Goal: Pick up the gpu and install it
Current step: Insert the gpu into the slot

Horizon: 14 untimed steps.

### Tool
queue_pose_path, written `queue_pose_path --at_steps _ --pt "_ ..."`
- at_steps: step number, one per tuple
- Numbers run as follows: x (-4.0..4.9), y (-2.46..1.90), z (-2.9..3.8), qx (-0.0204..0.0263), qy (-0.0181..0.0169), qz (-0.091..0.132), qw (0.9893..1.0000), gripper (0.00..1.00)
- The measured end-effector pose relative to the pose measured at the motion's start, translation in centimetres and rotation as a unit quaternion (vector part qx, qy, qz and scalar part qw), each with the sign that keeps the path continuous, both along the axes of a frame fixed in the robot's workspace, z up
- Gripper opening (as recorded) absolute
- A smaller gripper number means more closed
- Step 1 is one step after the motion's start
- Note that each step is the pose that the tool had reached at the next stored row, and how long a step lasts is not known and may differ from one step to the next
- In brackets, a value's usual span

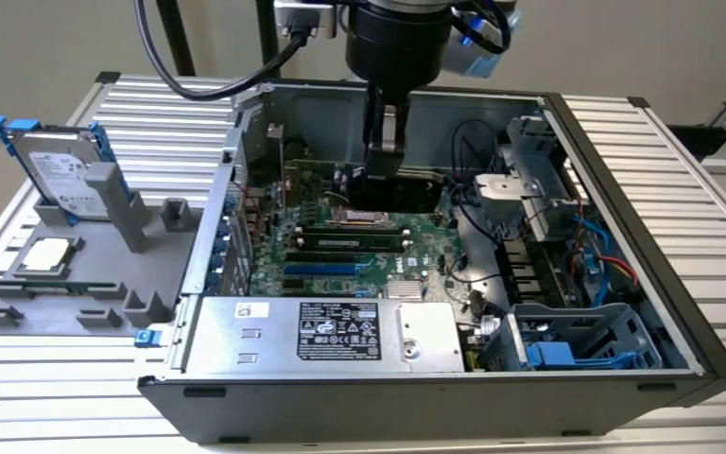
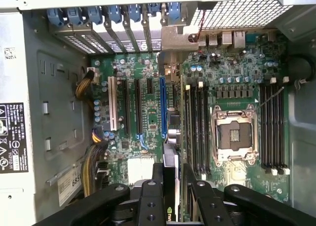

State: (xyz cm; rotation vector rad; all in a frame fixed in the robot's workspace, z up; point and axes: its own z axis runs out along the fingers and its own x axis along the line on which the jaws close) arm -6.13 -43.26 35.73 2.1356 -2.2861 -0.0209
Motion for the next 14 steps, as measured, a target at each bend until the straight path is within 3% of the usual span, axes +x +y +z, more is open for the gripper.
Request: queue_pose_path --at_steps 14 --pt "0.0 0.0 -0.51 -0.0002 0.0 0.0 1.0 0.0"
